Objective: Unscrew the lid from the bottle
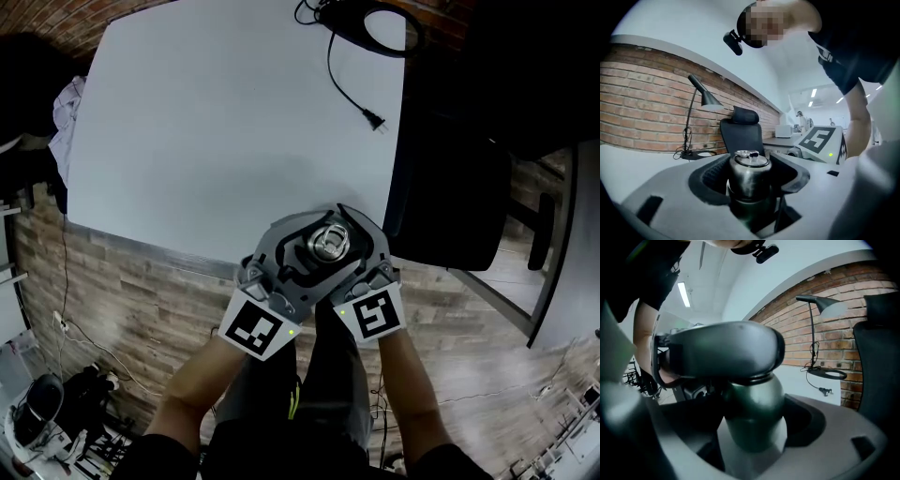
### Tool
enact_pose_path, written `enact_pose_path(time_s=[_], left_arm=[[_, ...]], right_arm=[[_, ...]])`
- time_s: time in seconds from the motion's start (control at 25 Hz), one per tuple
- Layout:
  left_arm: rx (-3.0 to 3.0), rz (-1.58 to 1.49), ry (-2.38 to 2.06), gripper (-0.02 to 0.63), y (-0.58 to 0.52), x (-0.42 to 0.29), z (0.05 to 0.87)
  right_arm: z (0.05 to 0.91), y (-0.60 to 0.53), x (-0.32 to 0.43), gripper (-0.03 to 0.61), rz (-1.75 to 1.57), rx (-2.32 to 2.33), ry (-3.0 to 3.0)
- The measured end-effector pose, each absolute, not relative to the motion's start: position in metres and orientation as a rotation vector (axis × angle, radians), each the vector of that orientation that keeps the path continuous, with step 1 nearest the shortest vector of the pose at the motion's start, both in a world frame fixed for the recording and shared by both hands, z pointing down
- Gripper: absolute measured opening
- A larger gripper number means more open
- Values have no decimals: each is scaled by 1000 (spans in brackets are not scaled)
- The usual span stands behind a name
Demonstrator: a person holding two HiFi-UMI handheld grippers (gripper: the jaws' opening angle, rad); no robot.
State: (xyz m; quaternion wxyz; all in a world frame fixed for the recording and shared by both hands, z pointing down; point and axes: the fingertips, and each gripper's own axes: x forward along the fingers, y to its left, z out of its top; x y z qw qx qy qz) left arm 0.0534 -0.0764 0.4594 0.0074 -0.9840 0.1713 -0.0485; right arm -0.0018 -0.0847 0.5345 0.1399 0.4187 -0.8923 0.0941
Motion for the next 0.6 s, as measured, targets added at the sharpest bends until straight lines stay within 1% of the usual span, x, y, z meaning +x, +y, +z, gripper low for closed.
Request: enact_pose_path(time_s=[0.12, 0.36, 0.6], left_arm=[[-3086, -140, 602, 272, -78, 51, 459], [-3094, -142, 594, 272, -79, 51, 460], [-3086, -142, 585, 272, -78, 52, 460]], right_arm=[[534, -84, -2, 373, 273, 1213, -2579], [534, -85, -3, 373, 302, 1190, -2615], [535, -77, 5, 373, 223, 1136, -2581]])
